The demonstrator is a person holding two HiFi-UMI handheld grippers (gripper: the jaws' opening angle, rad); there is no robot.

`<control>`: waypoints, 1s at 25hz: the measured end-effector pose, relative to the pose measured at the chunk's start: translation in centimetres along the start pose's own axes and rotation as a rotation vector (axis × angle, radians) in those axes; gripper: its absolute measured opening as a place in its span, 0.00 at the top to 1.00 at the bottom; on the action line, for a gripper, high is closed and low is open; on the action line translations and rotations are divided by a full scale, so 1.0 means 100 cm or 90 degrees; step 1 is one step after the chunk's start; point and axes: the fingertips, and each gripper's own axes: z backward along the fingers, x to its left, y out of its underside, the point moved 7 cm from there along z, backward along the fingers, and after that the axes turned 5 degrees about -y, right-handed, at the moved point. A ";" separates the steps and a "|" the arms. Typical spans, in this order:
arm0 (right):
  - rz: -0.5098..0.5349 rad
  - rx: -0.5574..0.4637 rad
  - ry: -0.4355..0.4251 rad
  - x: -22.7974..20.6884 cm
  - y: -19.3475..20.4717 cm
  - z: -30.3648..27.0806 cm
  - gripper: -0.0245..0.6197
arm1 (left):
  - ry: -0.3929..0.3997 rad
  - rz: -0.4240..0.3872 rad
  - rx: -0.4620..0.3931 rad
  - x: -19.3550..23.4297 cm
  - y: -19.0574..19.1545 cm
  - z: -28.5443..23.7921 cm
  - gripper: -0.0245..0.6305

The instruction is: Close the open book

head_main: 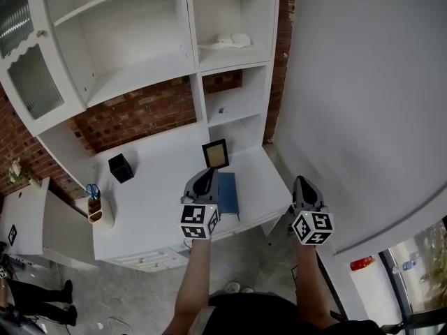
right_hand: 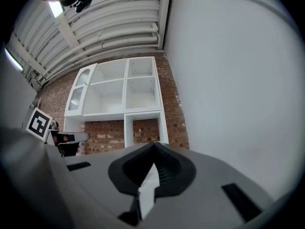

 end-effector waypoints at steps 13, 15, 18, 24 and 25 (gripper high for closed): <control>0.026 0.013 0.003 0.006 -0.003 0.009 0.96 | 0.000 0.007 0.002 -0.003 0.001 0.003 0.95; 0.026 0.016 0.002 0.006 -0.002 0.011 0.96 | -0.001 0.006 0.004 -0.004 0.002 0.003 0.95; 0.028 0.016 0.002 0.003 -0.003 0.011 0.96 | 0.001 0.007 0.005 -0.006 0.003 0.000 0.95; 0.025 0.017 0.004 0.000 -0.002 0.015 0.96 | 0.008 0.007 0.011 -0.012 0.006 -0.004 0.95; 0.025 0.019 0.003 0.000 -0.001 0.015 0.96 | 0.008 0.007 0.012 -0.012 0.007 -0.005 0.95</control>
